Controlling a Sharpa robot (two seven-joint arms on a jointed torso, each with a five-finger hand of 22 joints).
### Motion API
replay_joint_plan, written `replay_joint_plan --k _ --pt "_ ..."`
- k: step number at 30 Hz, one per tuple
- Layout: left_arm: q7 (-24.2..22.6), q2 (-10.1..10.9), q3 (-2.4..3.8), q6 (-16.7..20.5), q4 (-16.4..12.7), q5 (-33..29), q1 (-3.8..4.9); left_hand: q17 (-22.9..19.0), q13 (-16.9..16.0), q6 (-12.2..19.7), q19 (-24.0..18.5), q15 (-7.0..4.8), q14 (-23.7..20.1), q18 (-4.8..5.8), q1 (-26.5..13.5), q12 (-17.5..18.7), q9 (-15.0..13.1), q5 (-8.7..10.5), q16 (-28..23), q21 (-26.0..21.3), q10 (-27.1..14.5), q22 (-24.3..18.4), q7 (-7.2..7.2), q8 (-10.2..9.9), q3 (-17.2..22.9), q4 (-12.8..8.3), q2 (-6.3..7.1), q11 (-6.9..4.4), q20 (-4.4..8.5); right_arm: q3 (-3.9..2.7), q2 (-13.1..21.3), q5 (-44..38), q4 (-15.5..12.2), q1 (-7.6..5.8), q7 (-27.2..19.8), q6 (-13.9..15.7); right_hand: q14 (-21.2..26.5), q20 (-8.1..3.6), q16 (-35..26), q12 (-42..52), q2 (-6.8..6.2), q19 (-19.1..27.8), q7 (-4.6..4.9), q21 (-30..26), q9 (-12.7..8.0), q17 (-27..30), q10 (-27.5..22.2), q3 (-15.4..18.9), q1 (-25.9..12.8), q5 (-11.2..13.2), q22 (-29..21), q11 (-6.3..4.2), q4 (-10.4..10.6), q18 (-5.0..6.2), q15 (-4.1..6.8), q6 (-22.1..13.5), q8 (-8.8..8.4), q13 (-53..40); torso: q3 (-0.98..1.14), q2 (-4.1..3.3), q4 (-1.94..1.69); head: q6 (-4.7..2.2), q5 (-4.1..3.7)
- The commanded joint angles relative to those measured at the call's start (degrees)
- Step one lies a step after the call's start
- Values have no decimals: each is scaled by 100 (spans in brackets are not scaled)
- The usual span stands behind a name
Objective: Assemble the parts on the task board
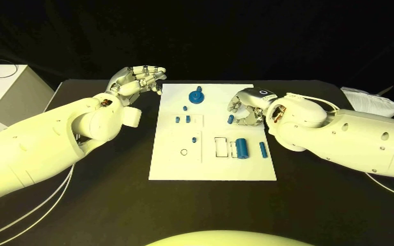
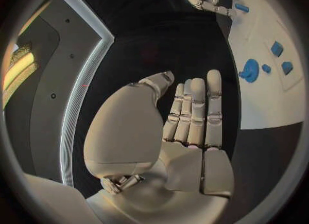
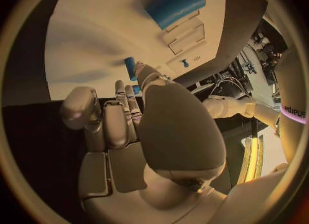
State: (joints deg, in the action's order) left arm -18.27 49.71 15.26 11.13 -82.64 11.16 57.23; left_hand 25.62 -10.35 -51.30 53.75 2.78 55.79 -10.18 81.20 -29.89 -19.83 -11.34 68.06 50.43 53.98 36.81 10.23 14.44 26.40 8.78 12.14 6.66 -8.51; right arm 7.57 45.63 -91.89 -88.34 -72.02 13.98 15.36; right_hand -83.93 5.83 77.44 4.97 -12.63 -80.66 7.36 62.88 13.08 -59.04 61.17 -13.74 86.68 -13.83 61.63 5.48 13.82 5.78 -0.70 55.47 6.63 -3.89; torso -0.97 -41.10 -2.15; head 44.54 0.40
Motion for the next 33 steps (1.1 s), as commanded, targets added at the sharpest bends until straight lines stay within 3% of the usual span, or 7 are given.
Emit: replay_joint_plan --k 1,11,20,30,33 --pt "-34 -4 3 -85 -16 -31 0 -8 5 -3 39 25 20 -37 54 26 8 -32 -19 -25 10 -6 43 27 -35 -11 20 25 3 3 -42 -104 16 20 -65 -152 -37 -6 30 48 7 -53 7 60 -10 -27 101 -81 84 -23 57 -24 50 23 48 74 41 -1 -4 1 -2 15 2" --pt "-29 13 3 -79 -26 -31 0 -7 9 -9 45 23 23 -37 64 30 9 -31 -26 -35 23 -12 41 34 -44 -6 13 23 3 11 -162 -105 112 80 -69 -209 -56 -43 82 45 -64 -99 74 171 9 -76 459 -701 137 -19 207 -64 210 -3 87 414 183 11 -5 5 4 45 11" --pt "-22 20 3 -80 -28 -31 0 -6 11 -10 48 23 24 -37 65 33 9 -31 -29 -39 27 -15 41 36 -48 -1 7 22 4 15 -210 -173 130 110 -42 -171 -58 -55 107 -55 -104 -105 54 205 59 -86 594 -1240 97 216 273 -79 168 -10 100 570 275 16 -2 10 8 61 11" --pt "-13 23 3 -77 -30 -31 0 -6 11 -10 48 23 24 -37 65 33 9 -31 -29 -39 27 -15 41 36 -48 -1 7 22 4 16 -218 -279 97 149 10 235 -65 -124 128 -48 153 -164 -24 392 304 -88 1034 -1901 47 398 500 -188 -206 -46 188 844 576 -23 -6 14 7 74 3" --pt "-13 19 3 -76 -27 -31 0 -6 11 -10 48 23 24 -37 65 33 9 -31 -29 -39 27 -15 41 36 -48 -1 7 22 4 16 -194 -299 58 159 34 425 -64 -146 126 -81 148 -167 -27 414 406 -76 1127 -2059 -49 347 537 -205 -352 -51 202 829 653 -22 -5 14 5 73 6"
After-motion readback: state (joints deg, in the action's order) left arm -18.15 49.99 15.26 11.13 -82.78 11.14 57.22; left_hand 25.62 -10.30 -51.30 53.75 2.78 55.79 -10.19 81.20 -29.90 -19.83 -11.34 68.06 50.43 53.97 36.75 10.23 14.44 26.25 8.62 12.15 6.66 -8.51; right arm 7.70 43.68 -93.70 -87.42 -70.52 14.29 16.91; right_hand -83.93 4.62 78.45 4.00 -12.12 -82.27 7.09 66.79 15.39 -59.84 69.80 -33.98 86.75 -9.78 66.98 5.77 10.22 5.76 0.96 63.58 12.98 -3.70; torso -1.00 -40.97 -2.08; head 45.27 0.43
